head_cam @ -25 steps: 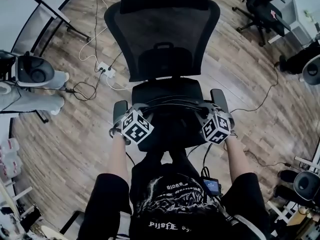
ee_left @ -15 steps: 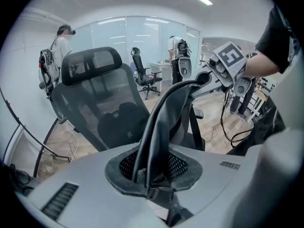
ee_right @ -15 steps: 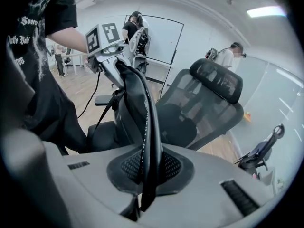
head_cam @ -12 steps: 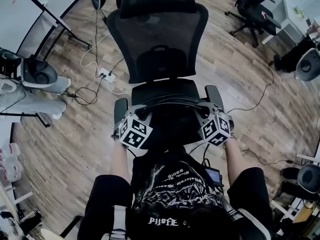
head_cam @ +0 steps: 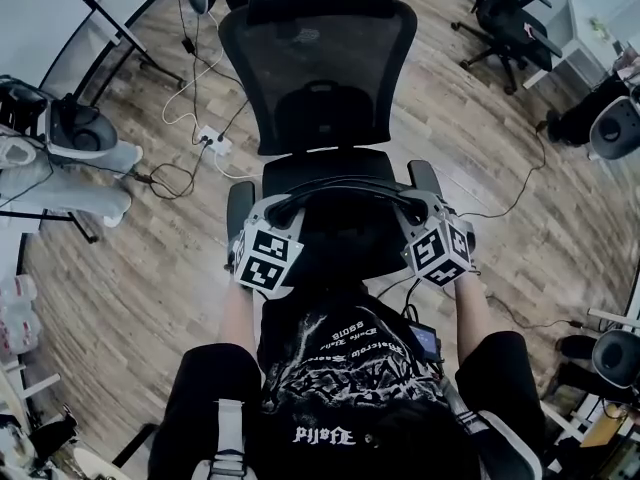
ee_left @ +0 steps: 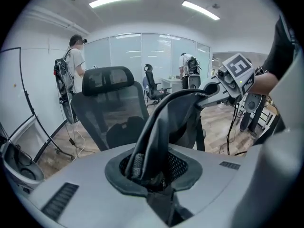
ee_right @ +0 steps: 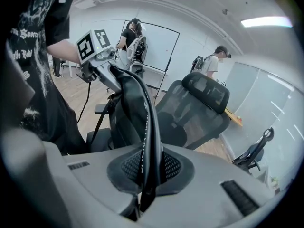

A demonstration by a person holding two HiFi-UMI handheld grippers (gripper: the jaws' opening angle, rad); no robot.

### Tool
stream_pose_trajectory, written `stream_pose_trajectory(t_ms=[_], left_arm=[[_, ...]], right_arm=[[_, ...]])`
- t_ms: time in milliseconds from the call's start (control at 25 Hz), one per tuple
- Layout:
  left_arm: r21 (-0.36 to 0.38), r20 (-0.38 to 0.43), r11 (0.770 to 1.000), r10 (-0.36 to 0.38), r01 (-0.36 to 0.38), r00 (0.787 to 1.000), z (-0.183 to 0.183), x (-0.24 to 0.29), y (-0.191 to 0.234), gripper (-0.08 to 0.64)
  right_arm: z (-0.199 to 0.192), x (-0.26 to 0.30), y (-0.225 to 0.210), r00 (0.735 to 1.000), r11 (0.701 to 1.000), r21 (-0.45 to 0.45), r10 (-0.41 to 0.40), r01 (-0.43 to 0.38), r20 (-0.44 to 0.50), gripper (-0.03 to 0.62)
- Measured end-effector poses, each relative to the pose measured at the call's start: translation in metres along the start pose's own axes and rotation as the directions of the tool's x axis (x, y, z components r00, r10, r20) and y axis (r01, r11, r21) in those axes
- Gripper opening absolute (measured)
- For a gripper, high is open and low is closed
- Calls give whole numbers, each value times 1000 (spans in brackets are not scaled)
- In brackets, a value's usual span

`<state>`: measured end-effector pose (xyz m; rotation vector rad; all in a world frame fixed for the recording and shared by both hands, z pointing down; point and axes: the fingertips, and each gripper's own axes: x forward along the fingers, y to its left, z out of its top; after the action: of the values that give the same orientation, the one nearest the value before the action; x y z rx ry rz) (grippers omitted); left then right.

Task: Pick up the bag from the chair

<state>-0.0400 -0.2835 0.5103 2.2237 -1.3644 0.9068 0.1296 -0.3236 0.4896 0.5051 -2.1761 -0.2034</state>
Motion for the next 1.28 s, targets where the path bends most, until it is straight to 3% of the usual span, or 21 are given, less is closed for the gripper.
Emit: stream_pose_trajectory(t_ms=[280,600,1280], left_arm=[[64,81,998,15,-21,997,45,-39,17,74],[59,146,997,42,-51,988,74,-55,23,74],[39,202,999,7,-15,979,66,-54,22,74]], right_arm=[[45,-33,-20,993,996,35,-81,78,89,17],[69,-52,-44,981,989,45,-149,144,128,17],[64,-39,-41,971,976,130,-193,176,139,17]])
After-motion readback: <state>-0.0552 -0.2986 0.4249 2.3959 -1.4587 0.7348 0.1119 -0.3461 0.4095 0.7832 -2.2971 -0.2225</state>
